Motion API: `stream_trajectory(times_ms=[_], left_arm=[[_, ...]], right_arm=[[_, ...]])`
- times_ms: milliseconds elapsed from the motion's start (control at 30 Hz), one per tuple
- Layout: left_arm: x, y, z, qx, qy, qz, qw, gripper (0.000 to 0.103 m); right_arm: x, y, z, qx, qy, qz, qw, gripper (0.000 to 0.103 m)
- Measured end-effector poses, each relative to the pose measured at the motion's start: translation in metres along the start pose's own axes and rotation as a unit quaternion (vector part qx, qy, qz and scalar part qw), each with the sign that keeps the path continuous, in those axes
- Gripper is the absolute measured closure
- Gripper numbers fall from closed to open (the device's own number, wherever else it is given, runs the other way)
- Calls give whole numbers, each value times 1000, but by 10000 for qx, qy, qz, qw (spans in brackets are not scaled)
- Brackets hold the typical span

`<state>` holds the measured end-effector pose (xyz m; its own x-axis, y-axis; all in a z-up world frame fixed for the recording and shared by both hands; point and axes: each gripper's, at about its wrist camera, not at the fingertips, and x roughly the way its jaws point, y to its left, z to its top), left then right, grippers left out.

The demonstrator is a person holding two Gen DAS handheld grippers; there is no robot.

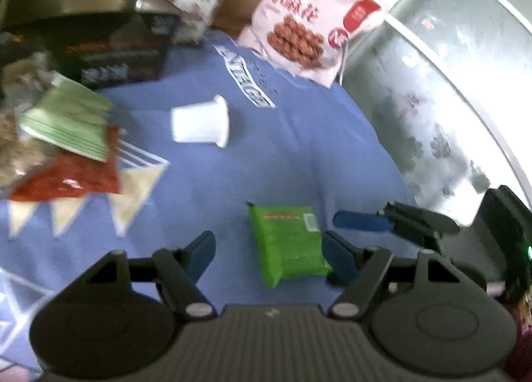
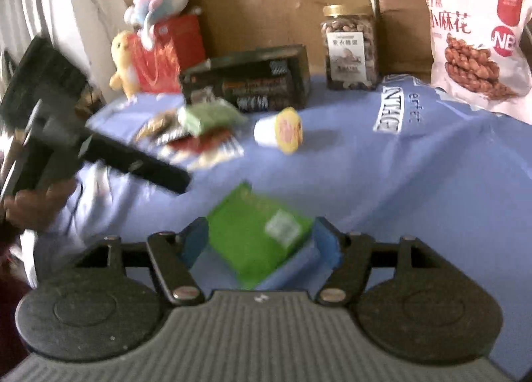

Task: Organize snacks
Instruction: 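Grasp the bright green packet with the left gripper, then carry the green packet into the black tin and open the left gripper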

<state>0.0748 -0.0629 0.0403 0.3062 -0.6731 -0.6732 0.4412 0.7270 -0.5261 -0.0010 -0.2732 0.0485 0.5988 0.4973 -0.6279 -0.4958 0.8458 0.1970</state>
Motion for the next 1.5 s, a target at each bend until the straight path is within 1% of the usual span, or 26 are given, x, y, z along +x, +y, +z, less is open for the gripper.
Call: stream_trajectory(times_ms=[100, 133, 167, 200, 233, 267, 300, 333, 400, 433, 467, 533, 600, 667, 700, 733, 767, 833, 933, 1000, 1067, 1200, 1267, 1333, 1400, 1500], left_arm=[[16, -5, 0, -51, 104, 159, 9998, 30], [17, -8, -1, 0, 56, 233, 9997, 31], [18, -12, -3, 88, 68, 314, 9994, 33], [18, -14, -4, 157, 85, 360, 9992, 37], [18, -14, -6, 179, 117, 367, 9991, 39], [13, -14, -8, 163, 82, 507, 9985, 39], [10, -12, -8, 148, 32, 622, 9980, 39], [5, -7, -8, 84, -16, 690, 9976, 39], [-11, 6, -13, -129, -163, 728, 9971, 39], [-20, 14, -15, -230, -225, 707, 9970, 39], [-26, 19, -17, -315, -263, 700, 9967, 35], [-35, 27, -20, -405, -346, 751, 9958, 31], [-37, 33, -22, -423, -364, 810, 9952, 31], [-29, 38, -23, -494, -283, 765, 9954, 31], [-28, 36, -24, -434, -376, 765, 9954, 32], [-25, 32, -24, -346, -340, 722, 9962, 44], [-20, 28, -24, -259, -298, 722, 9966, 46], [-21, 21, -22, -23, -379, 912, 9951, 49], [-34, 20, -10, 4, -578, 814, 9950, 49], [-49, 22, 4, 32, -835, 714, 9939, 49], [-62, 23, 22, 87, -1111, 726, 9911, 49], [-79, 29, 64, 257, -1635, 1053, 9806, 49], [-84, 39, 85, 221, -1838, 1248, 9747, 48], [-87, 53, 103, 123, -2009, 1452, 9687, 48], [-88, 72, 120, -26, -2123, 1635, 9634, 48], [-79, 100, 136, -284, -2137, 1996, 9559, 47]], right_arm=[[13, 19, -8, -554, 105, -238, 9981, 29], [18, 22, -13, -715, 164, -346, 9967, 29], [25, 28, -15, -888, 133, -455, 9949, 28], [26, 32, -16, -948, 61, -440, 9945, 29], [30, 35, -13, -958, 67, -307, 9949, 34], [36, 39, -9, -1004, 94, -223, 9947, 34], [40, 45, -7, -1132, 61, -268, 9932, 34], [44, 51, -5, -1308, 21, -264, 9911, 34], [50, 58, -2, -1495, 23, -50, 9888, 34], [53, 60, 0, -1561, 37, 79, 9877, 34], [55, 62, 0, -1635, 29, 137, 9864, 34], [60, 62, 3, -1704, 8, 83, 9853, 28], [64, 58, 7, -1594, 46, 81, 9872, 27], [68, 54, 10, -1364, 111, 215, 9904, 30], [69, 53, 10, -1285, 97, 272, 9913, 40], [69, 54, 12, -1299, 92, 314, 9910, 49], [69, 56, 13, -1316, 108, 335, 9907, 51], [70, 62, 16, -1374, 107, 324, 9899, 56], [69, 68, 24, -1446, -19, 259, 9892, 57], [69, 67, 37, -1439, -203, 226, 9891, 57], [72, 63, 57, -1342, -394, 238, 9899, 57], [87, 61, 102, -1328, -870, 128, 9872, 57], [103, 59, 125, -1289, -977, 122, 9868, 57], [124, 58, 147, -1304, -1036, 109, 9860, 57], [145, 59, 162, -1327, -1042, 102, 9856, 57], [181, 56, 178, -1172, -939, 168, 9885, 55]])
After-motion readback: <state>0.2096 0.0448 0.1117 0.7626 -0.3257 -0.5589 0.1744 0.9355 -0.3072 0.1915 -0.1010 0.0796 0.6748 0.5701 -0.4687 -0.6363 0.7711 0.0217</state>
